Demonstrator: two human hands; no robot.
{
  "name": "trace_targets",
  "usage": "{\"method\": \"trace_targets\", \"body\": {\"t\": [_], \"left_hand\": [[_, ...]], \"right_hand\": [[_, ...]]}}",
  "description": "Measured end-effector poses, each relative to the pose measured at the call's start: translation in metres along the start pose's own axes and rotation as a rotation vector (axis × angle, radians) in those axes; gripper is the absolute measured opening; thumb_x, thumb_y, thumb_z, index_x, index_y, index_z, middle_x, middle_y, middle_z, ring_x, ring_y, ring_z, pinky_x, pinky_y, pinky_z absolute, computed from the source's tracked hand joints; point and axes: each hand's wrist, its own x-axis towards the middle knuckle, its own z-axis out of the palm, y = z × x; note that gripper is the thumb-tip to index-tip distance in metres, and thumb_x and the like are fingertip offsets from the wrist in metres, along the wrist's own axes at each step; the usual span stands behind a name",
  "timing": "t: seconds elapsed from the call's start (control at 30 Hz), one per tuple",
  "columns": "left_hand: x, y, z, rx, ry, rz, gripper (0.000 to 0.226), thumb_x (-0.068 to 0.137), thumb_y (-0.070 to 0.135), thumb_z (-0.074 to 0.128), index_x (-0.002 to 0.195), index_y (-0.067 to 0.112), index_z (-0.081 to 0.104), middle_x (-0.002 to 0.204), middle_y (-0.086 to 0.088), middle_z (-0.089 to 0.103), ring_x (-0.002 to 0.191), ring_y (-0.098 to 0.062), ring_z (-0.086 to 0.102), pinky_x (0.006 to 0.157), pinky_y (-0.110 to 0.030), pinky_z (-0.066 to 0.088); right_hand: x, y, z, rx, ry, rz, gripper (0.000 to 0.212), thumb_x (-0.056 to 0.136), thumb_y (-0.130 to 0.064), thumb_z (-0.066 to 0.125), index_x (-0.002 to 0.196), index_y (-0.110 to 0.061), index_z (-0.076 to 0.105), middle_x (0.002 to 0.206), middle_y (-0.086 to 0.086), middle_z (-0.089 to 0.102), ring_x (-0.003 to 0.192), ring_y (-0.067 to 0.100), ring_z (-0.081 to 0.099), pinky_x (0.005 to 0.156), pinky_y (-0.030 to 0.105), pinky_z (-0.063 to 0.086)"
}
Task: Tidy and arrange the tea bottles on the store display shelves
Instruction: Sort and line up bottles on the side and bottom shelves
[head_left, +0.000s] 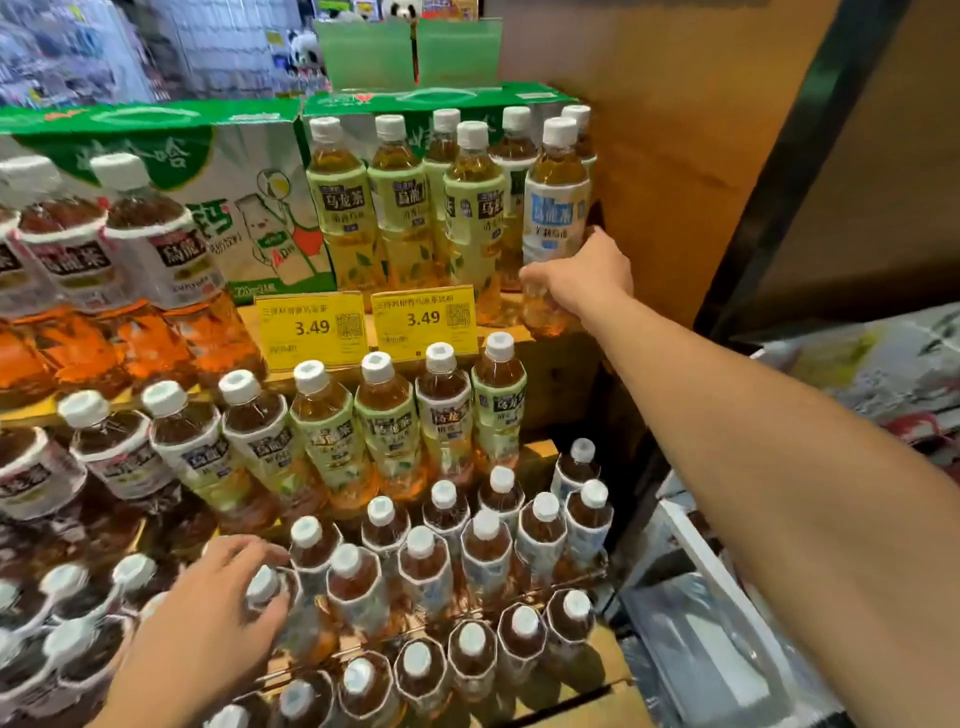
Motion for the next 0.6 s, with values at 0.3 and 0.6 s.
{"method": "trace_targets", "body": {"t": [0.3, 0.6], "left_hand": [[0.009, 0.080, 0.031, -0.065, 0.010, 0.202, 0.028, 0.084, 0.036, 0.067, 0.111, 0.034, 0.060, 0.114, 0.017, 0.053, 0.096, -0.005, 0.057, 0.080, -0.028, 0.051], [0.037, 0.145, 0.056, -0.164, -0.054, 0.277, 0.034, 0.089, 0.036, 0.061, 0.122, 0.032, 0.056, 0.118, 0.015, 0.057, 0.106, -0.005, 0.055, 0.089, -0.023, 0.047]], "right_hand": [[-0.067, 0.041, -0.066, 0.067, 0.037, -0.008, 0.065, 0.059, -0.049, 0.089, 0.112, -0.018, 0.067, 0.105, -0.003, 0.070, 0.084, 0.014, 0.069, 0.075, 0.041, 0.062], [-0.110, 0.141, -0.010, -0.076, -0.236, 0.038, 0.073, 0.064, -0.041, 0.091, 0.126, -0.030, 0.054, 0.122, -0.006, 0.067, 0.109, 0.019, 0.065, 0.090, 0.035, 0.052]]}}
